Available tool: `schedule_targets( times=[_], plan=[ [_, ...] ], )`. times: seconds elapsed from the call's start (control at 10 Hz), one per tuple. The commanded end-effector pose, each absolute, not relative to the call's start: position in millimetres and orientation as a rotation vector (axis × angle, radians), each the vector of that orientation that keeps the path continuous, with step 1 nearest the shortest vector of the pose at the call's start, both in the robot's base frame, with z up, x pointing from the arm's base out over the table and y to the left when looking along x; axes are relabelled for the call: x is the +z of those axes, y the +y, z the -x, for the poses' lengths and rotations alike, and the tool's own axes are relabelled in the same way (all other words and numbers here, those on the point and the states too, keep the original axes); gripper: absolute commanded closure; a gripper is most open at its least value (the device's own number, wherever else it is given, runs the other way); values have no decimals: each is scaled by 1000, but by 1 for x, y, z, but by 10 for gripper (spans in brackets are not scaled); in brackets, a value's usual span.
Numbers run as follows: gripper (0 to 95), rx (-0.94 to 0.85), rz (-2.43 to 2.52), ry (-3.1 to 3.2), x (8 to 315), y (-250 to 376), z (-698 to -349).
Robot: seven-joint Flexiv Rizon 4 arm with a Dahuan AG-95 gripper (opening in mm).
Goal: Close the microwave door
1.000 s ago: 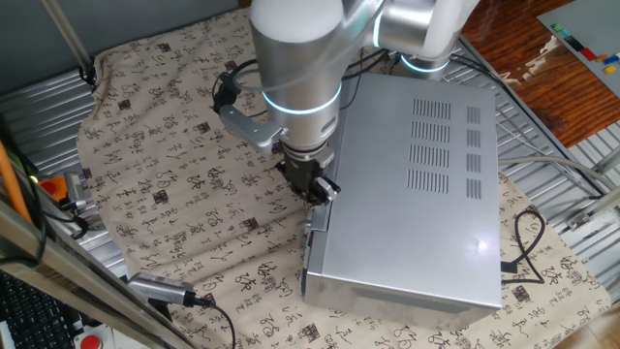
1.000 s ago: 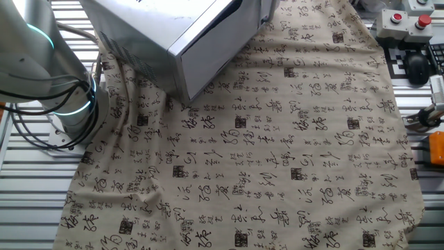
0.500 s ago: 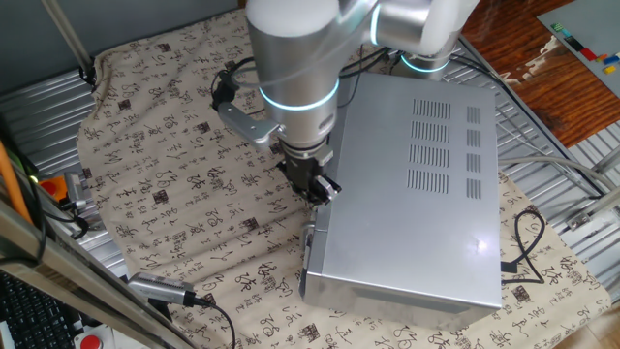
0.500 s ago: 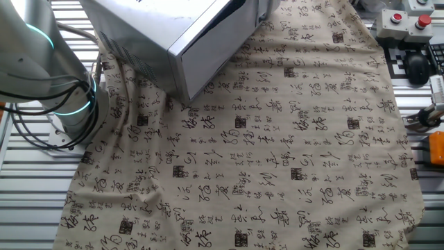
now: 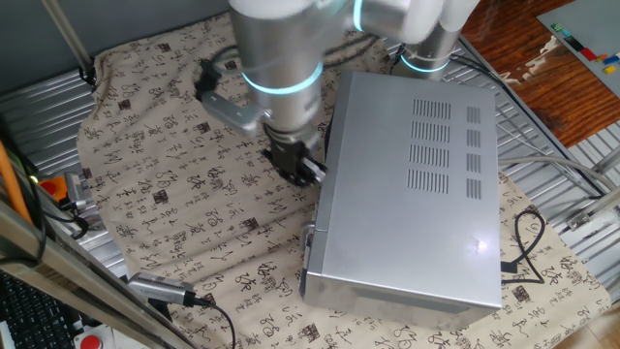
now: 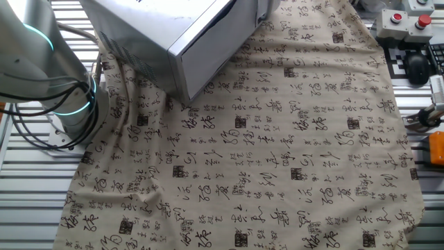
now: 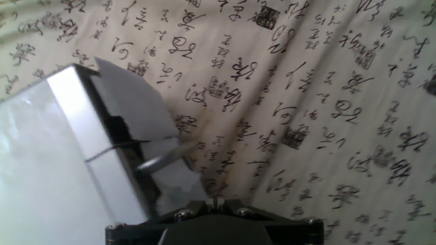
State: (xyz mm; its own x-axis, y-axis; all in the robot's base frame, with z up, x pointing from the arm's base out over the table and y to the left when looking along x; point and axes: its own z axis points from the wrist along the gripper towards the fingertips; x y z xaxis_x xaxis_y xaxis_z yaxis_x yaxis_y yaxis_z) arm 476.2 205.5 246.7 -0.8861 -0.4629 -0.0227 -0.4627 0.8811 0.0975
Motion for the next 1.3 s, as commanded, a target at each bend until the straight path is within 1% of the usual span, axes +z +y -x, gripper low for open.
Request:
schedule_targets(
  times=[0.1,0.3,0.5,0.8,1.0,1.3],
  plan=[
    [950,-166,-817,-3025,246,191,-482],
    [950,-170,-842,-3018,246,191,-482],
    [950,-152,-769,-3043,246,191,-482],
    [950,-98,-700,-3060,246,191,-482],
    [950,-106,-767,-3050,241,167,-486],
    [950,-112,-901,-3016,228,114,-500]
  ],
)
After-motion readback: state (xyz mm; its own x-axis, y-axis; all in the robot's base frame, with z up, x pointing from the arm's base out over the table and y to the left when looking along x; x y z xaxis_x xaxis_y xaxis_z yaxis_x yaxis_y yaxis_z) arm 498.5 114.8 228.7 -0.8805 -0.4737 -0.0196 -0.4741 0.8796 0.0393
